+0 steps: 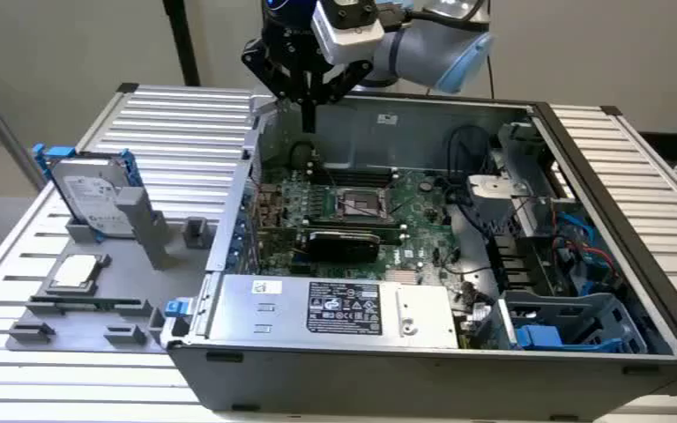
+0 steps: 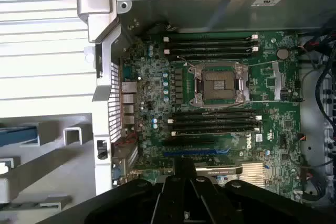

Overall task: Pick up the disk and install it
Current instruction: 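Reach for the disk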

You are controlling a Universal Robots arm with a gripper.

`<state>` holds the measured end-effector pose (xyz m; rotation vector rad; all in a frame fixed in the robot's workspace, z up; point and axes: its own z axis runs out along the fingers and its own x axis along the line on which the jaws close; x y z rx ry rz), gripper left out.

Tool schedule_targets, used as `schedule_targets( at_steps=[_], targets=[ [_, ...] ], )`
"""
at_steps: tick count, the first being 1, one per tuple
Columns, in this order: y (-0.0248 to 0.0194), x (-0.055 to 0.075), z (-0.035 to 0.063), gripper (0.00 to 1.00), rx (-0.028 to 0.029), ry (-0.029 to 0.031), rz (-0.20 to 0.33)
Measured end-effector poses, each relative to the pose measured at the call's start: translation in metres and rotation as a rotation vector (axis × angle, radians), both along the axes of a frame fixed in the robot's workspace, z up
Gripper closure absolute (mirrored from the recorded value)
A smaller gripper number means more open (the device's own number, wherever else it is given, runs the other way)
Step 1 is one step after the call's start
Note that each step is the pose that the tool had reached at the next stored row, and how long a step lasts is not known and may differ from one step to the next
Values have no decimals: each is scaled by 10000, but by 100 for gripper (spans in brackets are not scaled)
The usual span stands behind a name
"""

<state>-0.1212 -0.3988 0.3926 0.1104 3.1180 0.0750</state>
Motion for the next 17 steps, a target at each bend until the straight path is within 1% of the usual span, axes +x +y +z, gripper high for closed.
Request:
schedule_targets(
  at_steps=[11,13,17],
  targets=[
    [0,-5,0,100,0,-1,-1],
    [0,-67,1,100,-2,0,0],
    [-6,-252,0,100,0,-1,0]
  ],
)
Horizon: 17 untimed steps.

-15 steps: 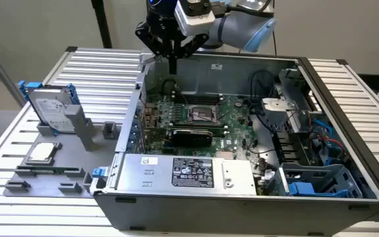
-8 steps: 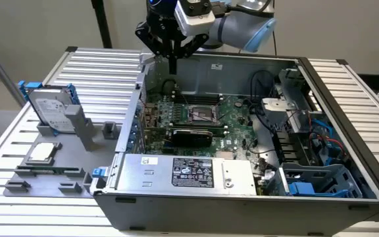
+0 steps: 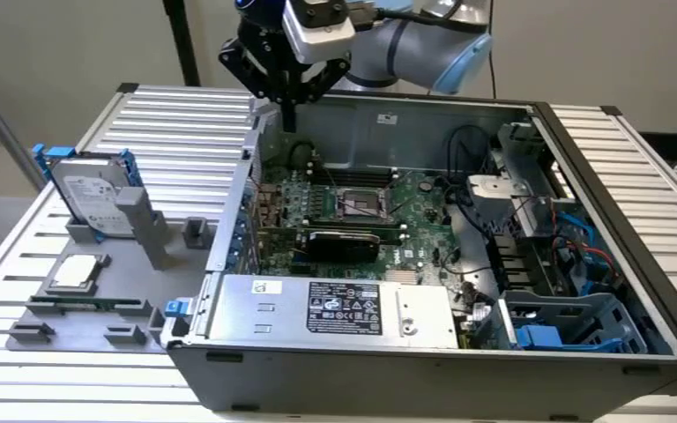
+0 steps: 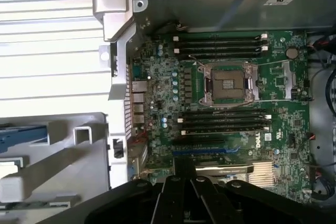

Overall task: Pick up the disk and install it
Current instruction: 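Reach for the disk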

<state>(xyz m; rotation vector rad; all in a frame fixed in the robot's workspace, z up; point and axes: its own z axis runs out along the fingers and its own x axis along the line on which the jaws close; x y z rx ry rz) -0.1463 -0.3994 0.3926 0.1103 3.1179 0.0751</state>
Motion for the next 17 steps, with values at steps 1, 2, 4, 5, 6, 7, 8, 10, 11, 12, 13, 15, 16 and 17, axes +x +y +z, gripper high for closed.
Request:
schedule_targets(
  at_steps=[1,2,4,5,6,7,8,10,11,12,13,15,16,17],
  targets=[
    [-2,-45,0,100,0,0,0],
    [-4,-89,0,100,-1,1,-2],
    [-7,-182,0,100,-1,1,0],
    [-8,-228,1,100,-1,1,-1],
    [-9,-273,0,100,0,0,-2],
    [-10,-319,0,100,-1,0,0],
    [-11,-364,0,100,0,0,0],
    [-12,-456,0,100,-1,0,-1],
    [-12,-500,0,100,0,1,1],
    [-13,-546,0,100,-1,1,0],
    [-13,-591,0,100,-1,0,-1],
    [-14,-727,-1,100,-1,1,0],
    [-14,-772,-1,100,0,1,-1],
    [-14,-818,-2,100,0,0,-2]
  ],
)
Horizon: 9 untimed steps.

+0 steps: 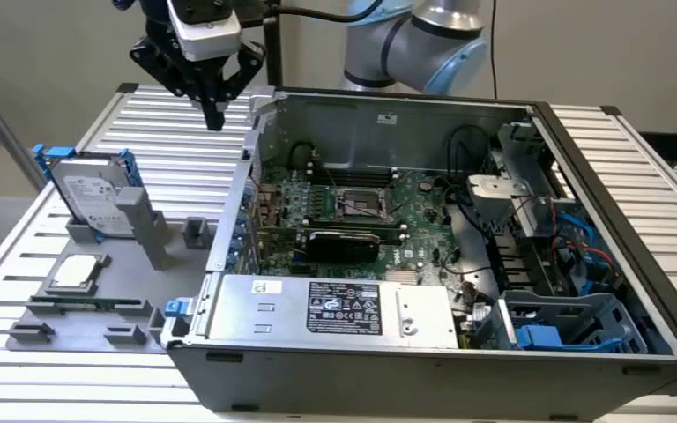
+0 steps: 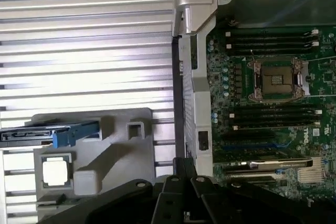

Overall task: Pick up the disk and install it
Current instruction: 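Reach for the disk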

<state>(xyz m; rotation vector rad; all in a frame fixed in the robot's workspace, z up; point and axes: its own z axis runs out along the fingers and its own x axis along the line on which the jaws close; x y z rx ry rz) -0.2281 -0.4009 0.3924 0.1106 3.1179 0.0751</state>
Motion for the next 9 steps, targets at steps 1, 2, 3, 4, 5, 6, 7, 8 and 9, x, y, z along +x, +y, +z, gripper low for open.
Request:
schedule_targets(
  at_steps=[1,2,3,4,5,6,7,8,9],
  targets=[
    [0,-47,0,100,-1,1,2],
    [-1,-92,-1,100,-1,1,2],
    [-1,-136,-1,100,-1,1,2],
    [-1,-183,-2,100,-1,1,1],
    [-1,-229,-3,100,-1,1,1],
    [-1,-272,-4,100,0,0,2],
    [-1,-317,-4,100,-1,1,2],
    [-1,-363,-5,100,-1,1,1],
    [-1,-410,-7,100,-1,1,1]
  ],
)
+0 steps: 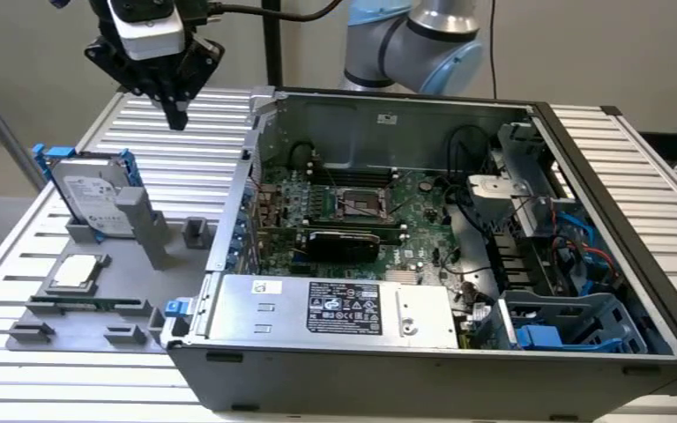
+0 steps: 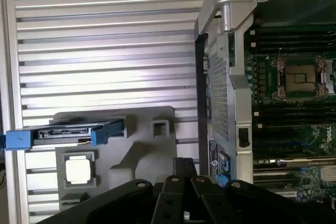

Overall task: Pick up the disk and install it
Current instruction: 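Reach for the disk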

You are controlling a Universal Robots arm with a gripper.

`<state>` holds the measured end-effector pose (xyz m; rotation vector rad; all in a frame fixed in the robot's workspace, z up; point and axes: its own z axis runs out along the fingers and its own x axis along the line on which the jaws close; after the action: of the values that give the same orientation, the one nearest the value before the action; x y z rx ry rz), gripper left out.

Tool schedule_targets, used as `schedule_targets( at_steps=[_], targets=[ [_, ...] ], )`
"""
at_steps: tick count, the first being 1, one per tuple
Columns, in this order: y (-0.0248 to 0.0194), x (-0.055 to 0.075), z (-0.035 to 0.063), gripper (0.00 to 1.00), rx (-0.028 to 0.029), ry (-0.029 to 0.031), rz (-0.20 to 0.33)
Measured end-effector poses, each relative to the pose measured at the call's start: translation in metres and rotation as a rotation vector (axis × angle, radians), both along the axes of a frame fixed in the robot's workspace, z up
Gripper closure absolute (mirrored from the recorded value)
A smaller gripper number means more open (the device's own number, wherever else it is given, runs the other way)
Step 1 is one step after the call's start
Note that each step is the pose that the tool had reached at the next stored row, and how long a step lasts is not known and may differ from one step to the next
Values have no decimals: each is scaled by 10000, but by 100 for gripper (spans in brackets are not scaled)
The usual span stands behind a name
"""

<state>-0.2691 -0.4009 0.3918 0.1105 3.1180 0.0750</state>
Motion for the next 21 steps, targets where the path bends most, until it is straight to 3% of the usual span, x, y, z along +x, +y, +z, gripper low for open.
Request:
schedule_targets(
  at_steps=[21],
  targets=[
    [0,-955,-102,100,-5,0,1]
  ],
)
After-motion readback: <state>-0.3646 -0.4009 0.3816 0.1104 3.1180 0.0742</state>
